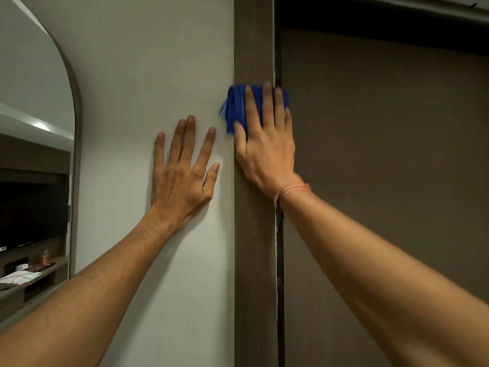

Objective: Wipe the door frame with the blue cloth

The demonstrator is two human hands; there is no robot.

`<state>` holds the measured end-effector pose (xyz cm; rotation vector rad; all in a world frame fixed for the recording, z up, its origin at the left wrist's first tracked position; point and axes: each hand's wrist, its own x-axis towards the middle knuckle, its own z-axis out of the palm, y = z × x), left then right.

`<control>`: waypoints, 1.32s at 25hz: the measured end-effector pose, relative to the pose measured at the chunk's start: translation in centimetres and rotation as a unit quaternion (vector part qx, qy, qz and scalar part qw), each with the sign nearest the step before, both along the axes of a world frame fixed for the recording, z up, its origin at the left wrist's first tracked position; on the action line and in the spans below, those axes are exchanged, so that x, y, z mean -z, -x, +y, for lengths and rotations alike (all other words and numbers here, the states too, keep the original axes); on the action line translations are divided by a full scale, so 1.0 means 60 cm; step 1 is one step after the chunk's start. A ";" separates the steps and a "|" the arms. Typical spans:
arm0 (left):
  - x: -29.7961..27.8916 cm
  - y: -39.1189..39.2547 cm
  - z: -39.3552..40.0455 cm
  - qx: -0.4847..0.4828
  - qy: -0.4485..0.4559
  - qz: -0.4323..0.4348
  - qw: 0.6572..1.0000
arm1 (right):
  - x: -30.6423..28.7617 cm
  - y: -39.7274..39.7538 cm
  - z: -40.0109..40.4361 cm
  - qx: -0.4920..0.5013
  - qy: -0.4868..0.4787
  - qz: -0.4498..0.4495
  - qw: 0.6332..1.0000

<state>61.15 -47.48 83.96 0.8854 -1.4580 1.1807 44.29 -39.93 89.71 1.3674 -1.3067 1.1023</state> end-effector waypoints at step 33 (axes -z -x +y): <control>0.095 -0.018 0.001 0.013 -0.048 0.013 0.999 | 0.081 -0.001 0.014 0.009 0.010 0.003 1.000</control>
